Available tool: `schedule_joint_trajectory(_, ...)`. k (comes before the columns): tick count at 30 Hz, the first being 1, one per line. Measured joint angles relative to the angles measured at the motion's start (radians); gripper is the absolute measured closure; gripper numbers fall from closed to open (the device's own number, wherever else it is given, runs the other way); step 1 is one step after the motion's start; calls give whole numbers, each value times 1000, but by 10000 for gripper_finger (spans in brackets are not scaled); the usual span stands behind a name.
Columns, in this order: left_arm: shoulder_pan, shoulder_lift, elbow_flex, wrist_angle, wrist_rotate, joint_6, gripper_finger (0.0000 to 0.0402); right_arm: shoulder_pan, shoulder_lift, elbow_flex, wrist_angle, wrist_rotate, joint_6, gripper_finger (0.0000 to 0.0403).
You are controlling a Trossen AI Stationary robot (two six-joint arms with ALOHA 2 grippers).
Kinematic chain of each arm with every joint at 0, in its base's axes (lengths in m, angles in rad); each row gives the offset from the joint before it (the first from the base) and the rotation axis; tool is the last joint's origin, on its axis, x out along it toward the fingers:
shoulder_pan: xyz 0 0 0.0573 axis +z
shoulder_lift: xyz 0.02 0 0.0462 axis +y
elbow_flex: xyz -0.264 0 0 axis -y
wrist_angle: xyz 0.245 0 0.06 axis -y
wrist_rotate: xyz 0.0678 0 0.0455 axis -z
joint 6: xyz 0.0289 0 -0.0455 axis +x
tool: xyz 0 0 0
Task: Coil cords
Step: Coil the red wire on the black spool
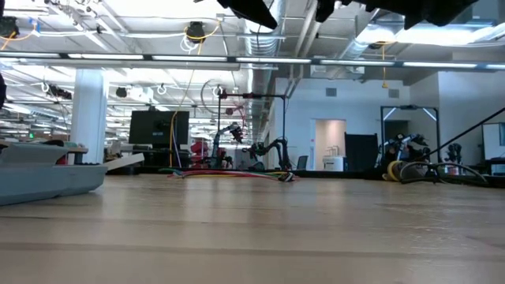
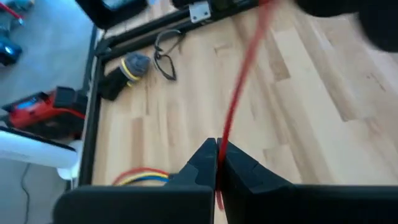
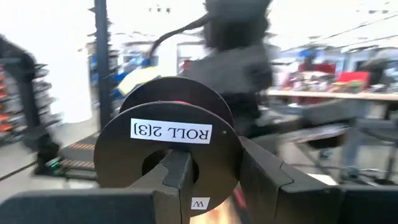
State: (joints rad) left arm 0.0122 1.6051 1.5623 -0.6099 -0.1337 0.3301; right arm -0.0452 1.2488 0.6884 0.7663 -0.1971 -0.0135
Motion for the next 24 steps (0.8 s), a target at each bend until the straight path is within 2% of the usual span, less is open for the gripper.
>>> schedule_joint_trajectory(3, -19, 0, -6, -14, 3, -32, 401, -9, 0, 0, 19, 81, 11, 295)
schedule_joint_trajectory(8, -52, -2, -55, -1, 3, -58, 402, -10, 0, 0, 4, 277, 23, 295)
schedule_joint_trajectory(15, -94, -1, -81, 3, 3, -82, 401, -10, 0, 0, -74, 507, 40, 295)
schedule_joint_trajectory(19, -123, -1, -81, 27, -5, -68, 402, -9, 0, 0, -162, 591, 42, 295)
schedule_joint_trajectory(24, -141, -1, -80, 54, -33, -39, 401, -9, 0, 0, -257, 612, 67, 295)
